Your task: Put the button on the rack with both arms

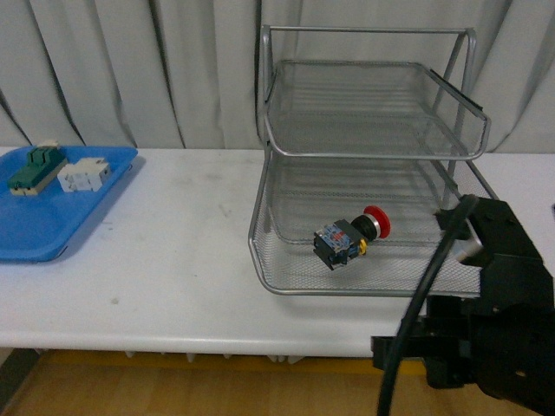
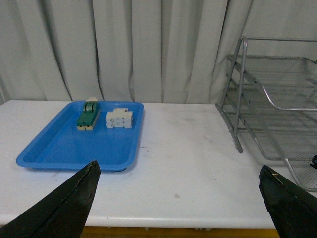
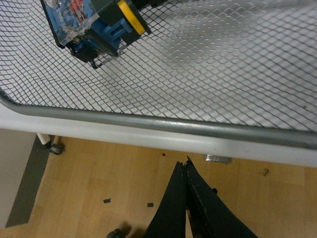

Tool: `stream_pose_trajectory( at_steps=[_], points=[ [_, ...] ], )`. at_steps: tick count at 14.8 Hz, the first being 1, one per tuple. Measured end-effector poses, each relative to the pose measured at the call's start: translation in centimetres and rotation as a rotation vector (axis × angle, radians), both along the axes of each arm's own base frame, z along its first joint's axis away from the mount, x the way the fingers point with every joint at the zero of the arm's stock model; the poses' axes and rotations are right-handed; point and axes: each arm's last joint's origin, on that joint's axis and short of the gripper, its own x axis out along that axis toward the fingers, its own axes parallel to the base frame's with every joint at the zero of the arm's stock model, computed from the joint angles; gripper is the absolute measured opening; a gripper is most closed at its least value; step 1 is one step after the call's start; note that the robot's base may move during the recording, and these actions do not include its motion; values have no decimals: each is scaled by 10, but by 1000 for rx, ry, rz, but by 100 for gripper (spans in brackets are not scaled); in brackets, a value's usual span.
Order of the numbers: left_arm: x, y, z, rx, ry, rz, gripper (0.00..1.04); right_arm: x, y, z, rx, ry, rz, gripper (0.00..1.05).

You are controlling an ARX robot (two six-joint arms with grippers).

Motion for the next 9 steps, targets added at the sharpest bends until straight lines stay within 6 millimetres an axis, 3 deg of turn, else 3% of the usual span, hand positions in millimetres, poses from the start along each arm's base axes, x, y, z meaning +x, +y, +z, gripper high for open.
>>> stream_pose_trajectory(
  at_steps=[1,3,5,9],
  points=[
    [0,0,0,0,0,0,98,26,14,-10,-22,6,-16,2],
    [0,0,0,0,0,0,98,55,23,-6,-47,-29,-33,2],
    [0,0,0,0,0,0,98,87,29,5,-59,-70,-41,2],
    [0,0,0,0,0,0,98,143,32,8,-99,-116,-90,2]
  ],
)
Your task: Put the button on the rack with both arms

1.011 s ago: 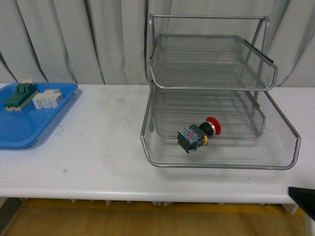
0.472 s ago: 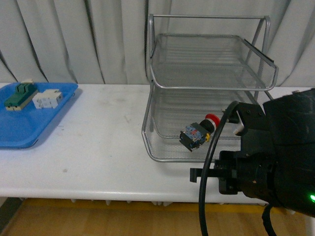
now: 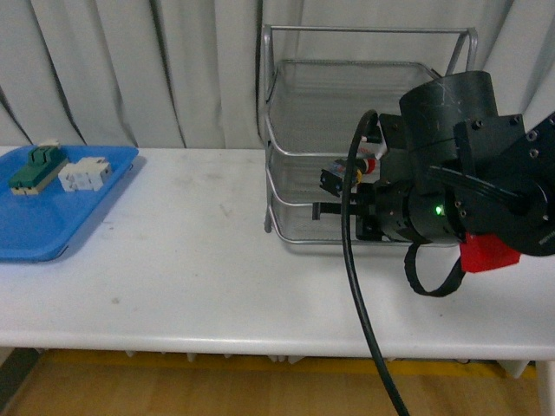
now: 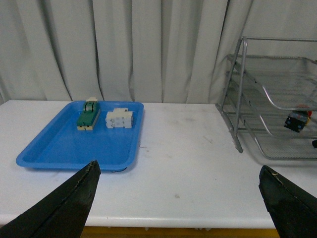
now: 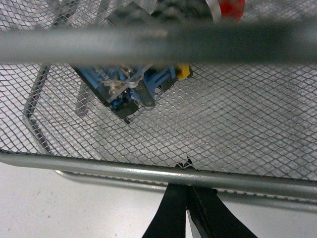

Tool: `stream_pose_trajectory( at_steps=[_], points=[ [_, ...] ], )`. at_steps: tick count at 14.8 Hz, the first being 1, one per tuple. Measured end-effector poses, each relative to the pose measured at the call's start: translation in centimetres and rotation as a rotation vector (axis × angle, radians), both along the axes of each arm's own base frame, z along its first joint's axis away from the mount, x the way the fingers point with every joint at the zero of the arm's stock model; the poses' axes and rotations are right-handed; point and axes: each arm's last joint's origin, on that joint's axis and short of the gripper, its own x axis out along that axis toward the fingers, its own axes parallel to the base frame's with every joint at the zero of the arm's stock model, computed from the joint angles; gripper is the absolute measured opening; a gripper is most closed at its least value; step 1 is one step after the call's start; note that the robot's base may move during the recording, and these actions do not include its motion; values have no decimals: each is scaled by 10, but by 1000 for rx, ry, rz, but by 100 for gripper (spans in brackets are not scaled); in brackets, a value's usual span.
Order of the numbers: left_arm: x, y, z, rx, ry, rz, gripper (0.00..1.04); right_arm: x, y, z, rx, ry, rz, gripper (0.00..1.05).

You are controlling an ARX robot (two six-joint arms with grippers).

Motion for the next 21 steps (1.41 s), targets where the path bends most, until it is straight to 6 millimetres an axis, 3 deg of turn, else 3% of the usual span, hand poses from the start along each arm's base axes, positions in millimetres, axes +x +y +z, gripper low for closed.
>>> stream_pose_trajectory(
  at_steps=[2,4,6,9,10,11,13,21],
  points=[
    [0,0,0,0,0,0,98,10,-1,4,8,-29,-10,2],
    [0,0,0,0,0,0,98,-11,-8,6,65,-37,4,2],
    [0,0,0,0,0,0,98,-53,-24,27,156,-102,14,2],
    [0,0,0,0,0,0,98,-130,-70,60,170,-428,-164,2],
    [0,0,0,0,-1,-2,98,-149,-83,55,72,-553,-240,2],
    [0,0,0,0,0,-1,98,-169,-93,46,-34,-557,-214,2],
    [0,0,0,0,0,0,98,-191,-106,62,-76,-632,-201,2],
    [0,0,0,0,0,0,98,-246,-129,68,-106,-604,-192,2]
  ],
)
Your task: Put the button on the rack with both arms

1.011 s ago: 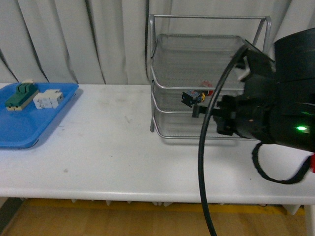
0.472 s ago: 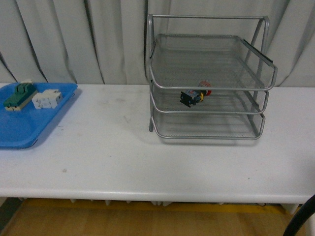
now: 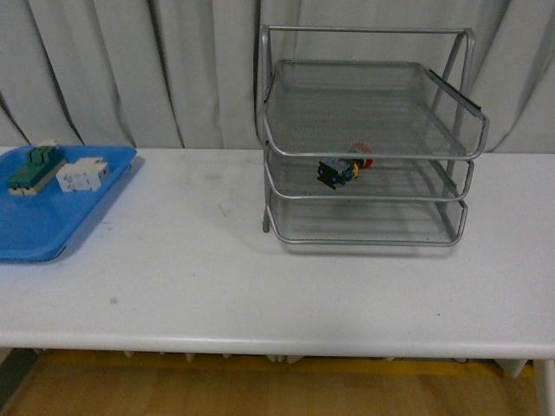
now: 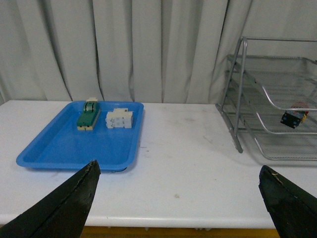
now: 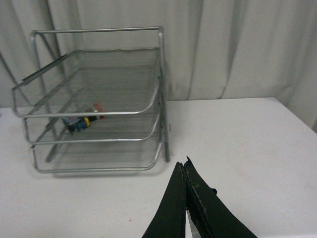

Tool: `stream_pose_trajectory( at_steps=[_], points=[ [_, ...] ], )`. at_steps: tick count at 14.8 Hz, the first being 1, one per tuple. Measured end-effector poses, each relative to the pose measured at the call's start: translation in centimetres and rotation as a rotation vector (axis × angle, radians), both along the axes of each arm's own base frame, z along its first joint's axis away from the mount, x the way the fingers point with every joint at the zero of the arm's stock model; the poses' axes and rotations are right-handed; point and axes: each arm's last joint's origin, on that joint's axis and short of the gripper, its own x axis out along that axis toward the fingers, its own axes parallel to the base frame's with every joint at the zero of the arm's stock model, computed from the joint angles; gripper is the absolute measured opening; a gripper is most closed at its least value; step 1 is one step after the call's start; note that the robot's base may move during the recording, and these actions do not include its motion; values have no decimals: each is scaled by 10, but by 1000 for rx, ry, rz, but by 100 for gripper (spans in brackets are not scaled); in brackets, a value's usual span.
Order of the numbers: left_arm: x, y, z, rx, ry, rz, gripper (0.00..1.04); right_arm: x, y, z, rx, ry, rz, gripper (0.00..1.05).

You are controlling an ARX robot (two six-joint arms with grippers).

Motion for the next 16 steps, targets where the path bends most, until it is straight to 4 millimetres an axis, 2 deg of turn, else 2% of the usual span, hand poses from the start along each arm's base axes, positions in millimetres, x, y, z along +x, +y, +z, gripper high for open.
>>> stream_pose_trajectory(
  at_steps=[2,7,16],
  points=[
    [0,0,0,0,0,0,98,-8,-10,2,1,-9,-9,2],
    [0,0,0,0,0,0,98,-31,-10,3,1,-11,-5,2],
    [0,0,0,0,0,0,98,-53,-10,9,1,-32,-5,2]
  ],
)
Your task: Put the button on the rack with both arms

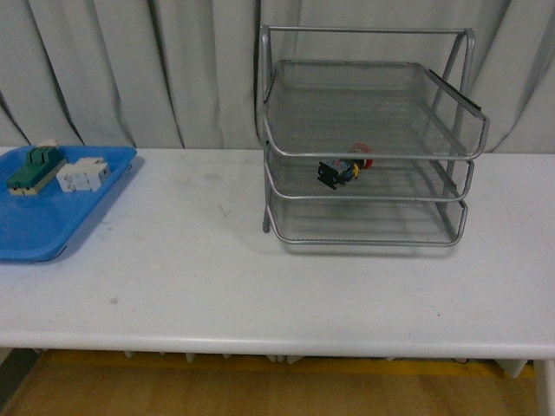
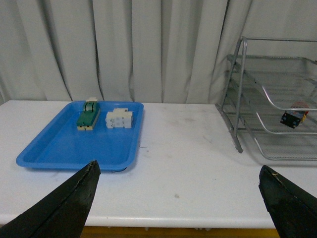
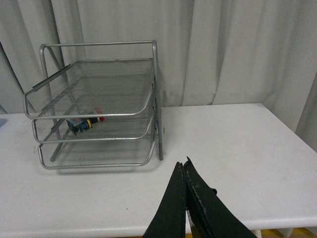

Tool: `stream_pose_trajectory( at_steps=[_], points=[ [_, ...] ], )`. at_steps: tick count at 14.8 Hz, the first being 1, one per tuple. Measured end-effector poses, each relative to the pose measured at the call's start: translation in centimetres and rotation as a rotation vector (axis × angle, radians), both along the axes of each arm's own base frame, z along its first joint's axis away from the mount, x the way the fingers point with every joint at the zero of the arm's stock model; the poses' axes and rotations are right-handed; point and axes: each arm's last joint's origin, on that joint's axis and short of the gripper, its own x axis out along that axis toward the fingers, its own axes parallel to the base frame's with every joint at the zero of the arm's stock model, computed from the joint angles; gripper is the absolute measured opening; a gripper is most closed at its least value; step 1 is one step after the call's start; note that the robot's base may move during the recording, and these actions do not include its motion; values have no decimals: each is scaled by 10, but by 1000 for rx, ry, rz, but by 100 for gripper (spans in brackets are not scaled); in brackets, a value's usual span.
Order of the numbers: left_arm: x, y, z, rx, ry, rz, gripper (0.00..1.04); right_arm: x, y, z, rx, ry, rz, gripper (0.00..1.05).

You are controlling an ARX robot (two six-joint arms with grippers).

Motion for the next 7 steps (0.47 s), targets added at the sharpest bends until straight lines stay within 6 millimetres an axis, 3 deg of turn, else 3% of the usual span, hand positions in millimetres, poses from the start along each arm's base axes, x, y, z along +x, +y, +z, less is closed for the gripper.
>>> stream_pose_trajectory(
  at_steps=[7],
  points=[
    [0,0,0,0,0,0,98,-17,0,-7,0,49,3,2]
  ],
)
